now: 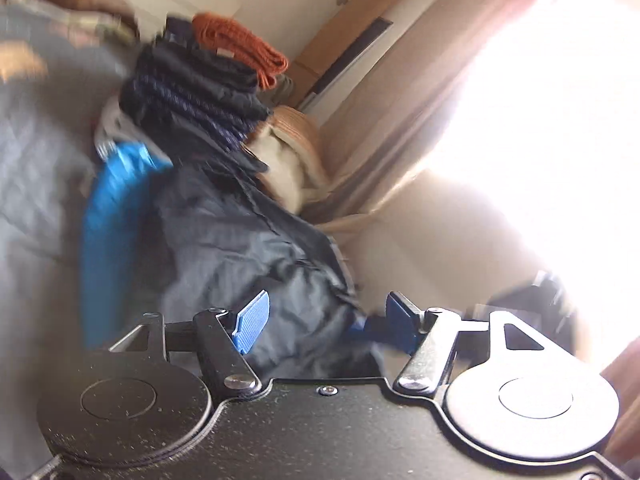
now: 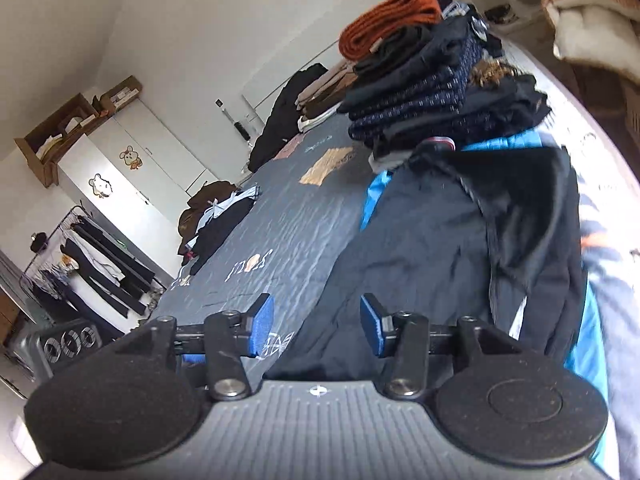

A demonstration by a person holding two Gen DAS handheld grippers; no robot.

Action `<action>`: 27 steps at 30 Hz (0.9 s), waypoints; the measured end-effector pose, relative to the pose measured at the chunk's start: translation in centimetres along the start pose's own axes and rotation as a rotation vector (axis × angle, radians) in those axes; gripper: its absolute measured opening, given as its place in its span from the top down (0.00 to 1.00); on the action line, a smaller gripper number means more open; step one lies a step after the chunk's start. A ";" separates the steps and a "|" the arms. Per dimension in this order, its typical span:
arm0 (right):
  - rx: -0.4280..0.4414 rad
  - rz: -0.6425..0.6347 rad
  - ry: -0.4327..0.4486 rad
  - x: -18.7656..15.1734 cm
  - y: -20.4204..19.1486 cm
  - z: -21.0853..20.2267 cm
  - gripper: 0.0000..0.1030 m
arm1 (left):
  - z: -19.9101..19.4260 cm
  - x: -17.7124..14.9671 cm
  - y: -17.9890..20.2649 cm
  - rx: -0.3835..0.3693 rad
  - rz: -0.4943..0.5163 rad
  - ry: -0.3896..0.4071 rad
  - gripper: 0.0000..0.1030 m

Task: Fold clothes

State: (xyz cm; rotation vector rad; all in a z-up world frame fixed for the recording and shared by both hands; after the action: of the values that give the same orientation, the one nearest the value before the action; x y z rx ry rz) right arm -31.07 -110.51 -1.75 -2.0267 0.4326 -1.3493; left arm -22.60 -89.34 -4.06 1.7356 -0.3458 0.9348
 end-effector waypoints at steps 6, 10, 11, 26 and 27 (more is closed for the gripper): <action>-0.069 0.047 -0.080 -4.7 3.4 -1.0 0.55 | 3.8 -2.2 -4.8 -0.042 -0.276 -0.127 0.39; -0.092 0.099 -0.099 -6.5 6.5 -1.7 0.61 | 4.7 -4.6 -7.3 -0.003 -0.297 -0.243 0.38; -0.091 0.110 -0.102 -6.9 7.1 -2.0 0.62 | 4.6 -5.0 -7.7 -0.007 -0.302 -0.257 0.38; -0.058 0.076 -0.104 -7.6 7.7 -3.4 0.67 | 12.0 1.5 -5.0 -0.093 -0.233 -0.348 0.30; -0.057 0.074 -0.104 -7.6 7.7 -3.5 0.67 | 13.2 1.7 -5.4 -0.090 -0.244 -0.368 0.30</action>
State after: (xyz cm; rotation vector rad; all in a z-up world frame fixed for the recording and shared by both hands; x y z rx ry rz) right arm -36.73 -112.77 -11.32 -2.0957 0.4997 -1.1934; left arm -12.58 -98.92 -7.89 1.8161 -0.3960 0.4164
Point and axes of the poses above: each gripper's, at about its wrist camera, not at the fingertips, and z roughly the way its jaws point, y to its right, x to its top, the point moved 5 cm from there along z, roughly the way its jaws point, and after that the axes turned 14 degrees about y, right-handed, at the moved point
